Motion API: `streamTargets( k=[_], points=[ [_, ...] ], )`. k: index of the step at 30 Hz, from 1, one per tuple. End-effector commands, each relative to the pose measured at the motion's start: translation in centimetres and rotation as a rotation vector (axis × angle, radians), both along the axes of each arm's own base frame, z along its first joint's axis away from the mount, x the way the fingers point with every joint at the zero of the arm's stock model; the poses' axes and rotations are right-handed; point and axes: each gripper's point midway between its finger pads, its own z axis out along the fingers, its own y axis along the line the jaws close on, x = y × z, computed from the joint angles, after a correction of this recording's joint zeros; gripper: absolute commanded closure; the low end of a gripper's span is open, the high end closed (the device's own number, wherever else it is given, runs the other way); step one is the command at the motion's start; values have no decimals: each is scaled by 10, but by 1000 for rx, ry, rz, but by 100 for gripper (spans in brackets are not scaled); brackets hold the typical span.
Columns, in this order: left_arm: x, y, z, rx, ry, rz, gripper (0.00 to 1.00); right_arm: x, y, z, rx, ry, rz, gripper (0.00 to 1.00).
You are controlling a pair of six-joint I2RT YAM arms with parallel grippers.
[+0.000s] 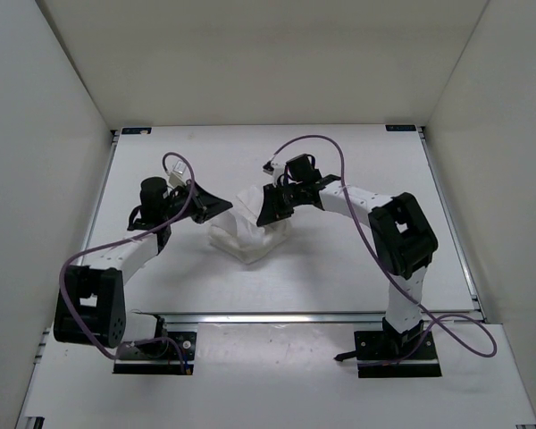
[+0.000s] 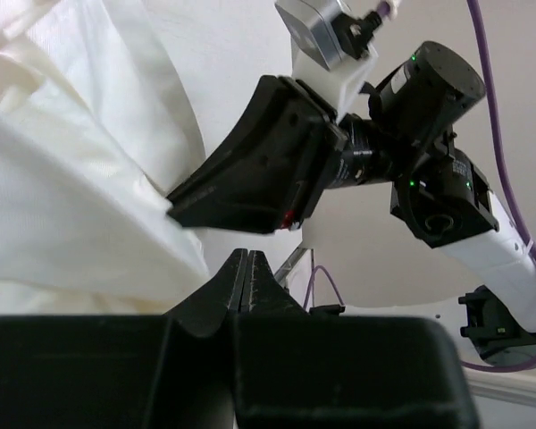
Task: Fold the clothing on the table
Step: Fold the skirt
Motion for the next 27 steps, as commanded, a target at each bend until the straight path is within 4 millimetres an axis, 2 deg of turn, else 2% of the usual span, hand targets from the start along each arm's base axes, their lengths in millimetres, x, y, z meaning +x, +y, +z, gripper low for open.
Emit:
streamTargets(
  k=[1, 2, 4, 8, 9, 10, 11, 12, 13, 14, 16, 17, 18, 19, 21, 22, 23, 27],
  points=[
    [17, -8, 28, -3, -102, -21, 95, 2, 14, 37, 114, -103, 48, 84],
    [17, -11, 27, -5, -100, -34, 94, 4, 17, 38, 116, -96, 49, 72],
    [20, -22, 36, -8, -116, -69, 95, 13, 18, 38, 115, -88, 36, 66],
    [23, -30, 25, 21, -74, -56, 97, 40, 8, 59, 127, -114, -50, 65],
    [26, -29, 20, 34, -61, -45, 100, 48, 3, 64, 123, -115, -98, 67],
    [25, -34, 21, 46, -62, -55, 100, 52, 0, 64, 115, -119, -116, 76],
    [20, -39, 17, 66, -39, -68, 100, 56, -3, 64, 115, -119, -134, 90],
    [19, -41, 8, 103, -17, -63, 100, 60, -6, 62, 101, -117, -160, 95],
    [14, -49, 9, 121, -16, -76, 100, 62, -7, 62, 101, -117, -170, 99],
    [5, -58, 3, 148, -1, -99, 100, 61, -5, 56, 99, -109, -159, 100],
    [-4, -63, -14, 201, 44, -90, 100, 60, 0, 50, 103, -91, -139, 100],
    [-14, -65, -31, 218, 89, -99, 100, 55, 7, 46, 99, -76, -120, 100],
    [-19, -65, -36, 206, 113, -103, 100, 53, 9, 39, 97, -59, -107, 100],
    [-30, -63, -50, 200, 162, -109, 100, 52, 12, 35, 98, -43, -96, 100],
    [-49, -50, -78, 227, 238, -95, 100, 44, 16, 14, 73, 3, -69, 100],
    [-50, -45, -81, 242, 233, -77, 100, 42, 17, 6, 64, 10, -60, 100],
    [-61, -37, -97, 269, 277, -73, 100, 42, 18, 3, 57, 7, -57, 100],
    [-83, -19, -125, 274, 386, -66, 100, 43, 12, -15, 55, 52, -69, 100]
  ],
)
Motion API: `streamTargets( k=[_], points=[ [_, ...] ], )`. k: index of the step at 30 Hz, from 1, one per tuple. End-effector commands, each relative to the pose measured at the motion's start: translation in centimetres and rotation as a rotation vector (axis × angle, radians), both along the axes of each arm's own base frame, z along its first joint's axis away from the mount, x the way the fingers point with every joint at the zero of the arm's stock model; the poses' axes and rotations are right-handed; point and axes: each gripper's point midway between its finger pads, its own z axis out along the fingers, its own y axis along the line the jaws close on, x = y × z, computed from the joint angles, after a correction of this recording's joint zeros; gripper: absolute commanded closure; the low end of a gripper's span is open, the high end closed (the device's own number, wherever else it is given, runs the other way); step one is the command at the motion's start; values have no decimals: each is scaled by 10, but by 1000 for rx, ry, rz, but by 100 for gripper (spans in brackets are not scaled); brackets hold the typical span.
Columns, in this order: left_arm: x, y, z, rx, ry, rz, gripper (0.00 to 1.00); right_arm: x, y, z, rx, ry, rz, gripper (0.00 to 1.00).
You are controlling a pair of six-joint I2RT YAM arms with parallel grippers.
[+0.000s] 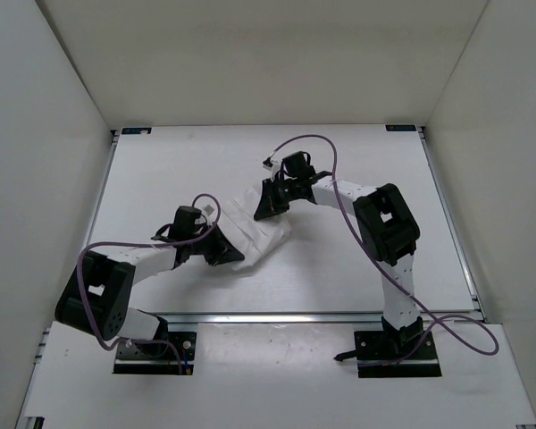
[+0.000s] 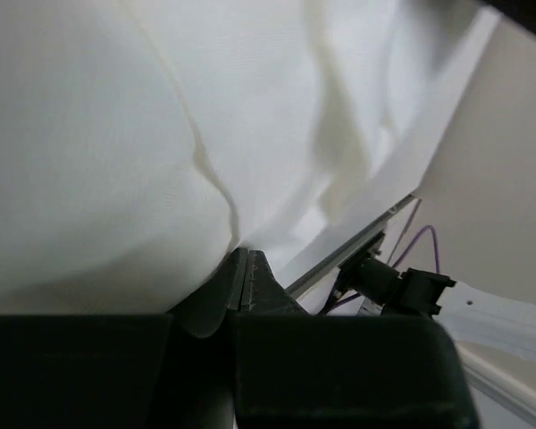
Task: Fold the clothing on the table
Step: Fold the skirt
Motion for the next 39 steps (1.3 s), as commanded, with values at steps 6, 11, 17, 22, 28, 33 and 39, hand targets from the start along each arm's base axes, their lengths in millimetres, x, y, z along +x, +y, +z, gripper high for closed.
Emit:
streamTargets(
  k=[6, 11, 17, 22, 28, 33, 39],
  points=[
    [-17, 18, -10, -13, 26, 39, 100, 8, -15, -21, 2, 16, -18, 100],
    [-16, 27, -4, -11, 11, 49, 100, 22, -25, -7, 25, 7, -42, 100],
    [15, 37, 77, -95, -226, 78, 100, 54, -27, 100, 153, -175, -75, 79],
    [35, 54, 132, 64, -502, 29, 53, 61, -66, 162, 126, -305, -131, 19],
    [44, 91, 137, 312, -638, 65, 2, 53, -144, 170, -131, -489, -312, 1],
    [37, 117, 132, 496, -698, 81, 2, 21, -196, 145, -222, -486, -411, 1],
    [28, 113, 122, 477, -737, 91, 1, -37, -230, 69, -376, -362, -428, 1]
  ],
)
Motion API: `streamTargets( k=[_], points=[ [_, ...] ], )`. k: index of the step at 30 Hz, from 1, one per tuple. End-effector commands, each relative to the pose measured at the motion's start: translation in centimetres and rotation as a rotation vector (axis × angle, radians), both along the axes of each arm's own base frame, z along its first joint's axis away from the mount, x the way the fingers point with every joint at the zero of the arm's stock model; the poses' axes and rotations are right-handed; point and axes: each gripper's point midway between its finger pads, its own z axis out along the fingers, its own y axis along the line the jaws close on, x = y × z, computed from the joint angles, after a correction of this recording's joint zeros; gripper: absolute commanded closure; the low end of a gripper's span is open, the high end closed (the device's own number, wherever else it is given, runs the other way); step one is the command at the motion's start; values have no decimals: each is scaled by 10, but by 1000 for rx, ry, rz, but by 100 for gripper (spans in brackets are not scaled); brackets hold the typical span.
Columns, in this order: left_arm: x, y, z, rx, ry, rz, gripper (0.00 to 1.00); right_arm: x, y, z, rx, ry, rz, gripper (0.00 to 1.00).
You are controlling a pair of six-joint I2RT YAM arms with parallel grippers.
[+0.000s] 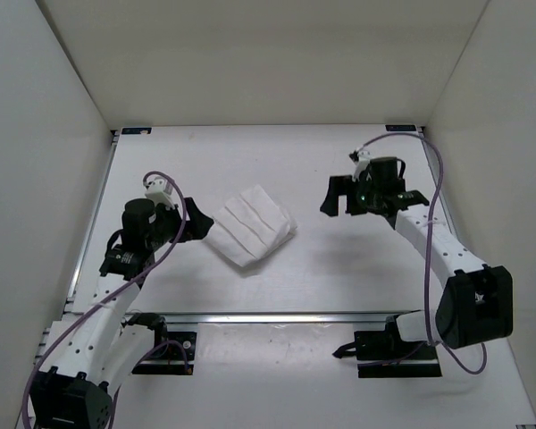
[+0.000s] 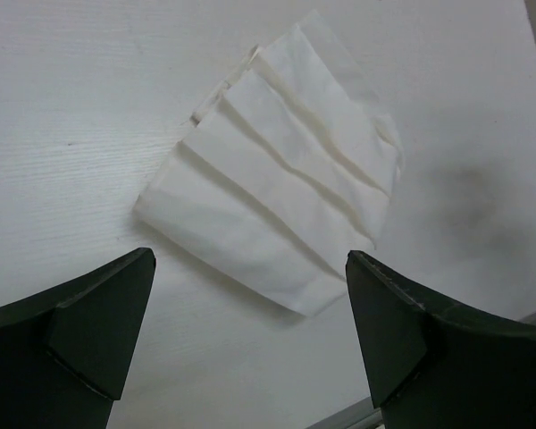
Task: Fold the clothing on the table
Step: Fold the skirt
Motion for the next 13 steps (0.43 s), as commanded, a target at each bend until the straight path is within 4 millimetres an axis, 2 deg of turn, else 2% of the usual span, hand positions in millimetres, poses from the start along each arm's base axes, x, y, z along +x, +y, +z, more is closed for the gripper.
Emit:
streamTargets(
  k=[1, 3, 5, 9, 13],
  points=[
    [-5, 5, -16, 51, -8, 20, 1, -26, -19, -26, -77, 16, -40, 1],
    [-8, 8, -24, 48, 14, 19, 2, -42, -26, -36, -29, 24, -65, 1],
    [-11, 12, -33, 59, 42, 36, 1, -49, -27, -37, 3, -2, -72, 1],
    [-14, 17, -36, 88, 40, 65, 1, -50, -38, -30, 37, -36, -105, 0],
    [-18, 19, -47, 70, 84, 71, 1, -51, -40, -37, 14, -3, -103, 1]
  ],
)
